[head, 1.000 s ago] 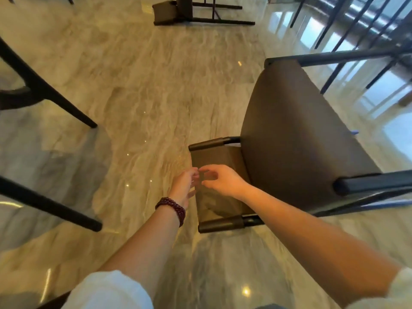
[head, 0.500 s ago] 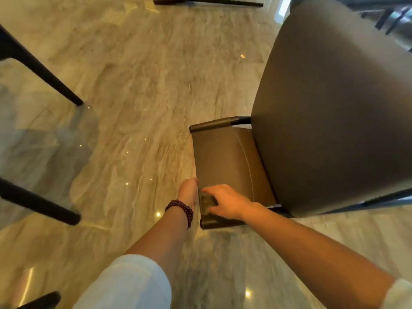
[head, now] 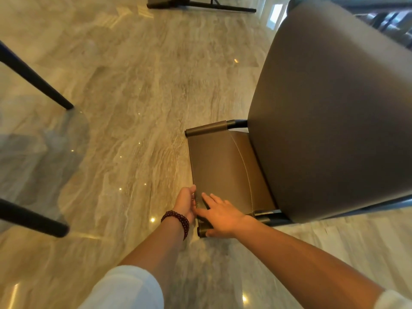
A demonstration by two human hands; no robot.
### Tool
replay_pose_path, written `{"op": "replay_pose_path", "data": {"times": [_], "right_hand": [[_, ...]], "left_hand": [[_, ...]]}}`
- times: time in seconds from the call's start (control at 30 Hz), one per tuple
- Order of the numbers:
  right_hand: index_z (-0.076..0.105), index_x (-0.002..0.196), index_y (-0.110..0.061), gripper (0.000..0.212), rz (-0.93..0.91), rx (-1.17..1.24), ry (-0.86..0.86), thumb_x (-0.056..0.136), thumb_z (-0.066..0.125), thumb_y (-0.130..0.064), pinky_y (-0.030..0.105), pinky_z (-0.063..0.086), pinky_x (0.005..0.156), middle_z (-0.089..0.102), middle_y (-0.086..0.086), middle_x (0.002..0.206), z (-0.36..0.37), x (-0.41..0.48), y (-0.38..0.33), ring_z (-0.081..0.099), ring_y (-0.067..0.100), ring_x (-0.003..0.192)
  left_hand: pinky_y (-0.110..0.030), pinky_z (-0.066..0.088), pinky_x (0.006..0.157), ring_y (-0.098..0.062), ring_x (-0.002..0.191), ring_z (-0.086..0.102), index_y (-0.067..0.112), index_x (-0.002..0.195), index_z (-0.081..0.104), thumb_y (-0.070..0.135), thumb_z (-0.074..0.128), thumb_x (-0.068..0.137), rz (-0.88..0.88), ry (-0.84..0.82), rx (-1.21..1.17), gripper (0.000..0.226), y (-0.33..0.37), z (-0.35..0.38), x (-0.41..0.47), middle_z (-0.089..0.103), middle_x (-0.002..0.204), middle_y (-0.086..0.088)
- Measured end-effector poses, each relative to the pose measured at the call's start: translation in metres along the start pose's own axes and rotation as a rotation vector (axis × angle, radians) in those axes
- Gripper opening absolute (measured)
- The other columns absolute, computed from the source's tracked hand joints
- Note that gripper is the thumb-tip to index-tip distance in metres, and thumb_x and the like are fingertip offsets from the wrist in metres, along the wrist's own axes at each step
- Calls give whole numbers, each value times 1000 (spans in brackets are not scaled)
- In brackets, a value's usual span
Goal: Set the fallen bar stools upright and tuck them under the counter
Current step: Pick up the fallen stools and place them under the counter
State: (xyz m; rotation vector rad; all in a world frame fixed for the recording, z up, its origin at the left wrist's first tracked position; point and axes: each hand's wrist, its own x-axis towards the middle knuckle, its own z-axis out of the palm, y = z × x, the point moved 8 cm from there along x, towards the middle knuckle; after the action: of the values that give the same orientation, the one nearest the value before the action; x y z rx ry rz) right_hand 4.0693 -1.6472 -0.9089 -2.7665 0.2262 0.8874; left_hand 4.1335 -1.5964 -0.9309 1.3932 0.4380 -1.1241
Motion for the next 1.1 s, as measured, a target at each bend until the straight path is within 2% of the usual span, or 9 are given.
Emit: {"op": "replay_pose_path", "data": {"times": [0.03, 0.13, 0.27, 0.4, 0.5, 0.67, 0.8, 0.93, 1.1], "right_hand": [[19, 151, -30, 77, 1, -6, 2, 89, 64, -30, 52, 16, 115, -8, 14, 160, 1, -1, 0, -2, 36, 147], [20, 150, -33, 79, 4, -19, 9, 87, 66, -29, 53, 16, 115, -13, 14, 159, 4, -5, 2, -5, 36, 147], [21, 149, -35, 79, 4, -31, 24, 86, 68, -31, 57, 16, 115, -22, 14, 157, 11, -10, 2, -11, 39, 145], [13, 151, -34, 82, 39, -90, 47, 87, 66, -31, 62, 13, 113, -28, 13, 155, 9, -15, -5, -14, 42, 144], [3, 151, -35, 88, 85, -173, 119, 88, 64, -26, 70, 0, 109, -30, 15, 154, 2, -18, -10, -21, 46, 141], [23, 147, -24, 75, 83, -227, 229, 86, 63, -11, 75, -4, 104, -28, 22, 153, -33, -39, -13, -24, 53, 137], [27, 144, -22, 69, 73, -194, 317, 86, 61, -8, 74, -3, 106, -23, 24, 154, -79, -68, -14, -21, 53, 138], [30, 140, -19, 59, 91, -152, 422, 89, 56, -8, 70, 1, 110, -19, 20, 157, -139, -99, -8, -15, 49, 141], [33, 138, -19, 56, 106, -93, 527, 88, 58, -10, 66, 7, 113, -14, 17, 158, -211, -146, 4, -9, 45, 144]], "left_hand": [[-17, 41, 36, -14, 36, 55, 4, 89, 57, 23, 43, 96, 2, 3, 1, 25, 0, 2, -1, 58, 64, -8], [-9, 26, 27, -8, 20, 38, 9, 67, 43, 13, 41, 98, 23, -12, 22, 31, 1, 5, -3, 43, 37, 0], [-10, 25, 28, -13, 37, 37, 9, 69, 47, 8, 44, 94, 34, 48, 76, 25, -1, 3, -8, 37, 57, -3], [-20, 31, 38, -16, 47, 37, 7, 70, 52, 3, 48, 88, 90, 98, 125, 19, 6, 5, -18, 42, 58, -4], [-25, 32, 45, -17, 48, 39, 6, 69, 55, 2, 52, 86, 151, 118, 152, 18, 20, 9, -28, 45, 58, -5], [-25, 39, 47, -17, 54, 46, 5, 74, 58, 6, 60, 87, 274, 87, 202, 13, 54, 26, -58, 49, 63, -5], [-25, 39, 47, -16, 51, 46, 8, 66, 56, 8, 67, 84, 389, 88, 275, 21, 94, 47, -90, 49, 57, -4], [-24, 39, 46, -15, 50, 45, 9, 64, 52, 8, 63, 88, 497, 70, 273, 27, 142, 77, -127, 48, 57, -4], [-25, 43, 48, -15, 54, 50, 9, 63, 51, 5, 61, 88, 617, 55, 311, 27, 200, 121, -178, 51, 61, -5]]}}
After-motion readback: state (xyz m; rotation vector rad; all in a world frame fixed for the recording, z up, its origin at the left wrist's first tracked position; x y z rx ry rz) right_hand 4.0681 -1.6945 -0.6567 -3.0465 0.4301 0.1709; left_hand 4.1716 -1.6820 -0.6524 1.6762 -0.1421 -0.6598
